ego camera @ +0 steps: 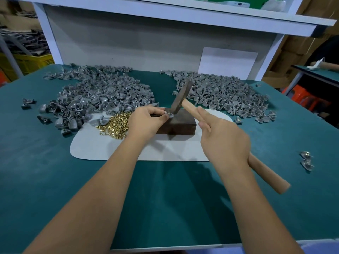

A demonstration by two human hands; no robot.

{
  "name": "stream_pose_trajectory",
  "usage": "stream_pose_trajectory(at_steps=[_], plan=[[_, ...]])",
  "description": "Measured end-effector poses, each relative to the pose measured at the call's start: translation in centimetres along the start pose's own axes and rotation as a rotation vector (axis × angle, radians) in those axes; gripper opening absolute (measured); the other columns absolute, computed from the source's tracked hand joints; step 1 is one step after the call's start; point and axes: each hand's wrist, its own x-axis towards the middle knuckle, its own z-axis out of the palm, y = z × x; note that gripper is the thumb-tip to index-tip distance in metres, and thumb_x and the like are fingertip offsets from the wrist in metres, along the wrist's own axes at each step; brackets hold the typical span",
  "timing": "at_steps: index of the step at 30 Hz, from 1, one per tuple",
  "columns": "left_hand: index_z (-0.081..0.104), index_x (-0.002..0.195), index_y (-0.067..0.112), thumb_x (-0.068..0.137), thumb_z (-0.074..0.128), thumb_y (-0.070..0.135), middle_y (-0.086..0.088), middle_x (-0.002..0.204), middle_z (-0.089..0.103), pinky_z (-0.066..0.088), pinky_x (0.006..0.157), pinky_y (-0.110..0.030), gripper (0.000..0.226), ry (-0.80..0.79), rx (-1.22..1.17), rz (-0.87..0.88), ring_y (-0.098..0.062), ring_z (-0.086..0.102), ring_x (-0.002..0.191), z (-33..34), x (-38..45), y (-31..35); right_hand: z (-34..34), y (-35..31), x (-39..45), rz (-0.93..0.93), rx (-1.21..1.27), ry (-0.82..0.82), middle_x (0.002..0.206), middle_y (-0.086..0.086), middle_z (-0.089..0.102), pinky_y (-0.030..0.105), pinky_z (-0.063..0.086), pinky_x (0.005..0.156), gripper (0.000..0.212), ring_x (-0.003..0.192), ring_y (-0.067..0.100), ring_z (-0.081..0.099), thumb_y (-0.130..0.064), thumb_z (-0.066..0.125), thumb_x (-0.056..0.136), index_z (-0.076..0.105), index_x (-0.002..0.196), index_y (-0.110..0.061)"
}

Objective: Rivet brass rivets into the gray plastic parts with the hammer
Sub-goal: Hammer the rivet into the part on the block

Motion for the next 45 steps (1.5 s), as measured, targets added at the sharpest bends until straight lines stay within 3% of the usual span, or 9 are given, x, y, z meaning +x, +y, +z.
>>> stream_pose_trajectory(at_steps=[10,13,20,23,27,32,37,42,45], plan=[[0.079,0.087,0.021,0.083,0.078,0.026,0.008,0.109,0.073,0.039,0.111,-0.034,0.007,-0.060,-0.036,0.011,-0.007,0.058,0.120,-0.3,0.2,-0.2,0.0,-0.4,0.3,-0.043,-0.075,-0.022,0.073,-0.005,0.042,0.026,0.015,0.044,0.040,0.060,0.019,0.037,-0.039,0.038,0.099,0.035,0.136,-0.055],[0.079,0.084,0.027,0.082,0.078,0.028,0.012,0.108,0.073,0.035,0.115,-0.035,0.002,-0.050,-0.026,0.016,-0.002,0.055,0.123,-0.3,0.3,-0.6,-0.6,-0.4,0.7,-0.020,-0.070,0.106,0.069,-0.005,0.040,0.023,0.012,0.044,0.040,0.057,0.019,0.033,-0.038,0.043,0.097,0.041,0.133,-0.054],[0.079,0.085,0.026,0.082,0.079,0.026,0.010,0.108,0.074,0.038,0.113,-0.035,0.004,-0.040,-0.034,0.009,-0.005,0.057,0.121,-0.1,0.5,-0.7,-0.4,-0.7,1.1,-0.090,-0.112,0.054,0.075,-0.001,0.056,0.026,0.022,0.048,0.040,0.062,0.023,0.043,-0.039,0.044,0.097,0.040,0.133,-0.056],[0.076,0.078,0.033,0.082,0.079,0.030,0.014,0.107,0.073,0.034,0.115,-0.037,0.006,-0.036,-0.007,0.023,-0.001,0.056,0.121,-0.1,0.4,-0.7,-0.5,-0.5,1.0,-0.020,-0.036,0.161,0.060,-0.006,0.037,0.024,0.017,0.044,0.040,0.053,0.019,0.035,-0.037,0.045,0.097,0.041,0.134,-0.053],[0.075,0.078,0.035,0.082,0.078,0.032,0.014,0.106,0.074,0.034,0.115,-0.037,0.005,-0.027,0.024,0.031,0.000,0.053,0.124,-0.3,0.5,-0.5,0.0,-0.3,0.5,-0.102,-0.108,-0.006,0.074,-0.001,0.049,0.029,0.021,0.049,0.041,0.063,0.020,0.038,-0.040,0.038,0.099,0.034,0.137,-0.055],[0.076,0.079,0.034,0.082,0.078,0.031,0.016,0.107,0.073,0.031,0.117,-0.039,0.005,-0.026,0.017,0.044,0.002,0.053,0.123,-0.2,0.3,-0.7,-1.0,-0.5,1.5,-0.033,-0.017,0.201,0.068,-0.001,0.046,0.025,0.022,0.045,0.039,0.054,0.021,0.038,-0.038,0.044,0.098,0.043,0.134,-0.050],[0.077,0.080,0.035,0.081,0.078,0.035,0.020,0.104,0.073,0.034,0.115,-0.037,0.001,-0.019,0.039,0.025,0.005,0.053,0.119,-0.4,0.4,-0.6,-0.4,-0.2,0.8,-0.084,-0.131,-0.012,0.087,0.000,0.062,0.029,0.023,0.049,0.039,0.069,0.022,0.046,-0.040,0.040,0.098,0.040,0.135,-0.053],[0.074,0.072,0.038,0.080,0.079,0.034,0.022,0.102,0.072,0.027,0.118,-0.043,0.010,-0.021,0.025,0.034,0.004,0.051,0.123,-0.3,0.2,-0.5,-0.6,-0.2,1.1,-0.009,-0.008,0.199,0.062,-0.006,0.041,0.024,0.018,0.044,0.040,0.050,0.017,0.033,-0.038,0.043,0.098,0.040,0.134,-0.053],[0.075,0.076,0.036,0.082,0.078,0.035,0.019,0.105,0.073,0.029,0.117,-0.042,0.006,-0.022,0.037,0.032,0.003,0.051,0.125,-0.4,0.3,-0.5,0.0,-0.5,0.4,-0.070,-0.085,0.043,0.076,0.000,0.056,0.028,0.019,0.046,0.041,0.062,0.024,0.046,-0.039,0.040,0.098,0.037,0.136,-0.054]])
